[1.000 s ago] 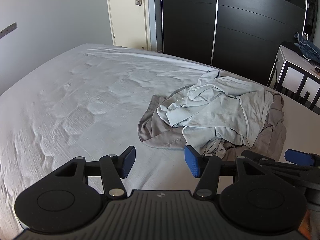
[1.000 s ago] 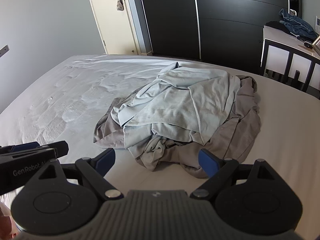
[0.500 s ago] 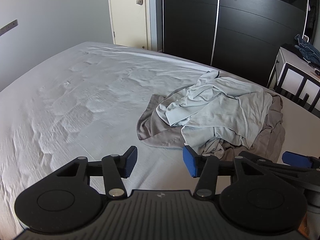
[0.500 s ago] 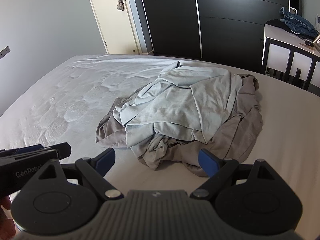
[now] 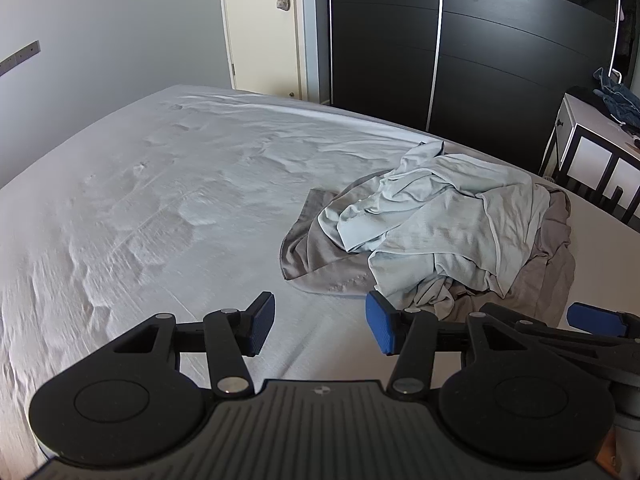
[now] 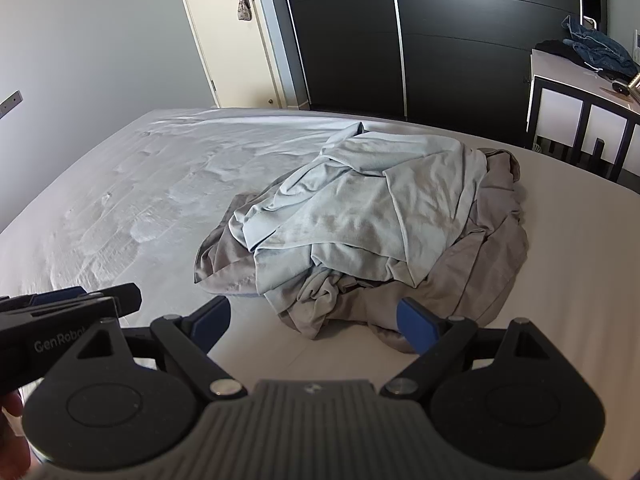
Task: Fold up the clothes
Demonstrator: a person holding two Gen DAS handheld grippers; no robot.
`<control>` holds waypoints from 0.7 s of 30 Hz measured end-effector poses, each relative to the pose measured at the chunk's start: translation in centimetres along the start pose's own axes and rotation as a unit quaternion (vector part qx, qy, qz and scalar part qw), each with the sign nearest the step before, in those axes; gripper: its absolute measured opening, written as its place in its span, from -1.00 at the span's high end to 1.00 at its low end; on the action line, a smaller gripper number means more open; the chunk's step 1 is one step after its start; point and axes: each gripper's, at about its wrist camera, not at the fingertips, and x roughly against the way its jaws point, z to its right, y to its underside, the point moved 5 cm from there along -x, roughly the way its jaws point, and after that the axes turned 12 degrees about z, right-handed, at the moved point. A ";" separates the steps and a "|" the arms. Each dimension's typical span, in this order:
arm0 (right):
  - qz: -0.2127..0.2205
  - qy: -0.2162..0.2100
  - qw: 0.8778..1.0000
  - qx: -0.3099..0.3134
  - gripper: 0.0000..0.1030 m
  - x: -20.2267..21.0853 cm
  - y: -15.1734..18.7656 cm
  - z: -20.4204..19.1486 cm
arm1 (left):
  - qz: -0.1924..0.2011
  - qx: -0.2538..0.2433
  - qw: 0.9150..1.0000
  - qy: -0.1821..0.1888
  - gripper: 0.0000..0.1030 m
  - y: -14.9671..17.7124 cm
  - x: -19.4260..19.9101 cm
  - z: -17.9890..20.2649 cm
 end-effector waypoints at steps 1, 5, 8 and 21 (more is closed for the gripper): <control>0.000 -0.001 1.000 0.000 -0.78 0.0 0.0 0.1 | 0.000 0.000 1.000 0.000 -0.16 0.0 0.0 0.0; -0.002 -0.003 1.000 0.001 -0.78 0.0 0.0 -0.1 | -0.001 0.000 1.000 0.000 -0.16 0.2 0.0 -0.2; -0.002 -0.004 1.000 0.001 -0.78 0.0 0.0 0.0 | -0.002 0.000 1.000 0.000 -0.16 0.1 0.0 -0.3; -0.001 -0.015 1.000 0.004 -0.78 -0.1 0.0 0.1 | -0.005 -0.003 1.000 -0.003 -0.14 0.3 0.0 -0.3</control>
